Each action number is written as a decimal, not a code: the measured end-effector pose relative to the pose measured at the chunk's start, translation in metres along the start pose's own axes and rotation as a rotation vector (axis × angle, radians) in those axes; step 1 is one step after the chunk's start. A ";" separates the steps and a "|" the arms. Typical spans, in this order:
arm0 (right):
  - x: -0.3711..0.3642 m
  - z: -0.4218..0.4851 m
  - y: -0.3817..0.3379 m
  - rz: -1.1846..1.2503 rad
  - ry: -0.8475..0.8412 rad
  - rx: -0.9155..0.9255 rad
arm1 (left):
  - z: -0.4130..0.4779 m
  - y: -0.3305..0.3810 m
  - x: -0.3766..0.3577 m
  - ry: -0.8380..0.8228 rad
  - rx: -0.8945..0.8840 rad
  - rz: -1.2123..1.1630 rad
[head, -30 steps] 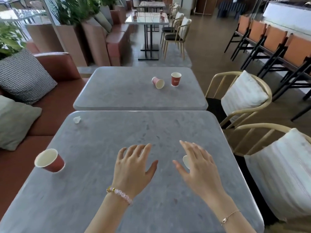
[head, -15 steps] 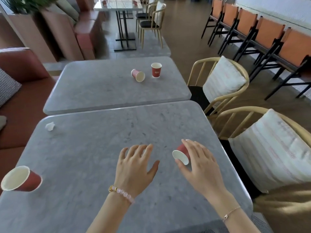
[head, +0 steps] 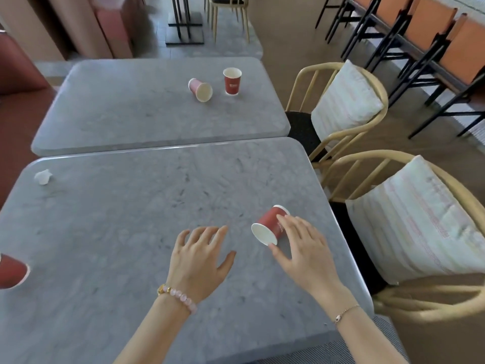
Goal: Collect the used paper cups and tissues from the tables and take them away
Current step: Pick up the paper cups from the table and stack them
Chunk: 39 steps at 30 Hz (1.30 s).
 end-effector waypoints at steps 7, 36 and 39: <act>-0.028 0.036 0.047 -0.074 -0.117 0.079 | -0.002 -0.007 -0.020 -0.083 0.031 -0.003; -0.061 0.097 0.039 -0.048 -0.409 0.518 | -0.008 -0.009 -0.021 -0.073 0.095 0.019; -0.047 0.093 0.038 0.026 -0.358 0.462 | -0.007 -0.010 -0.013 -0.051 0.082 0.023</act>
Point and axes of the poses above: each hand's wrist, its own z-axis towards the middle knuckle, its own x-axis out of the back of the hand, y = z × x, the point moved 8 cm from there along z, towards the middle knuckle, and after that the axes turned 14 degrees about -y, right-handed, at the moved point
